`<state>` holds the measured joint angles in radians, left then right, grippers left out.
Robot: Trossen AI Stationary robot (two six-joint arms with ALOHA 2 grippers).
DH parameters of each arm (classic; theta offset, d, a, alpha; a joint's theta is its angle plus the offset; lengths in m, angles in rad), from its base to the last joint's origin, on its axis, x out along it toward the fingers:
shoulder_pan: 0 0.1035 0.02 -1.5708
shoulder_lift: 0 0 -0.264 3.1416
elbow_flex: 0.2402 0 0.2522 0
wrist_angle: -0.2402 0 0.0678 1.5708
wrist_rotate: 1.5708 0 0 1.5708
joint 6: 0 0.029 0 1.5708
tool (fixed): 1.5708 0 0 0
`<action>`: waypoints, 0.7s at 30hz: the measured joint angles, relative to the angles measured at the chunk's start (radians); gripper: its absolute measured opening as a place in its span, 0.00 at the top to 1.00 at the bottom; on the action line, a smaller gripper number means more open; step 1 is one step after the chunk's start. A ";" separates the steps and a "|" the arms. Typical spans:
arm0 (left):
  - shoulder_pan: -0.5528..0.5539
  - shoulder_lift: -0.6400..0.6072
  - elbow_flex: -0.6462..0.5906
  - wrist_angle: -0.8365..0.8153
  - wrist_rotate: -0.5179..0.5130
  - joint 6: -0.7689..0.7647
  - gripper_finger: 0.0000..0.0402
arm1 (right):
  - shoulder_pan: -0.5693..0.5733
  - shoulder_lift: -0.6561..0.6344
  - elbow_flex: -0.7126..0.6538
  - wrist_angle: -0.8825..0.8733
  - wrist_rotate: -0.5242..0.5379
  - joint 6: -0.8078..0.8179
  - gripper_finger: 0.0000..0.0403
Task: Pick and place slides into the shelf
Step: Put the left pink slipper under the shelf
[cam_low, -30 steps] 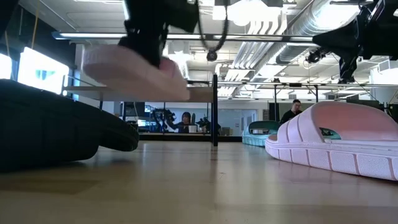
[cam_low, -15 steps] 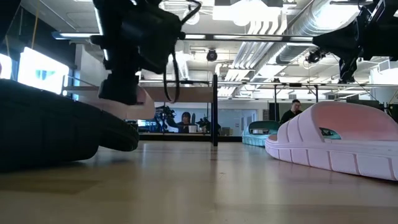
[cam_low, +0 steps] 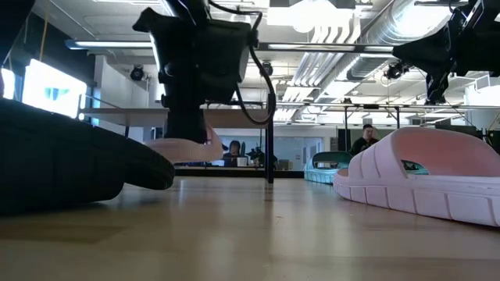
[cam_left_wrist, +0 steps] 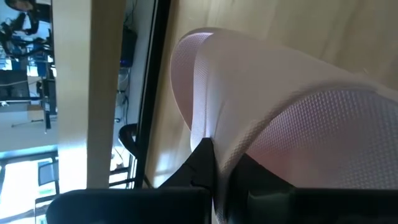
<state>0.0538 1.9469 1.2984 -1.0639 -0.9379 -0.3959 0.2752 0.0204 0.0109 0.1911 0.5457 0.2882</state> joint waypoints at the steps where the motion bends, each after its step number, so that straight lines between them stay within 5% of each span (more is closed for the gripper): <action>1: 0.008 0.000 -0.005 0.015 0.000 0.008 1.00 | 0.000 0.000 0.000 0.000 0.000 0.000 1.00; 14: 0.079 0.002 -0.116 0.112 0.022 0.034 1.00 | 0.000 0.000 0.000 0.000 -0.034 0.001 1.00; 21: 0.094 0.001 -0.166 0.244 0.021 0.166 1.00 | 0.000 0.000 0.000 0.000 -0.050 0.003 1.00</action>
<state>0.1477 1.9474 1.1324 -0.8203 -0.9169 -0.2300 0.2755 0.0204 0.0109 0.1912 0.4956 0.2909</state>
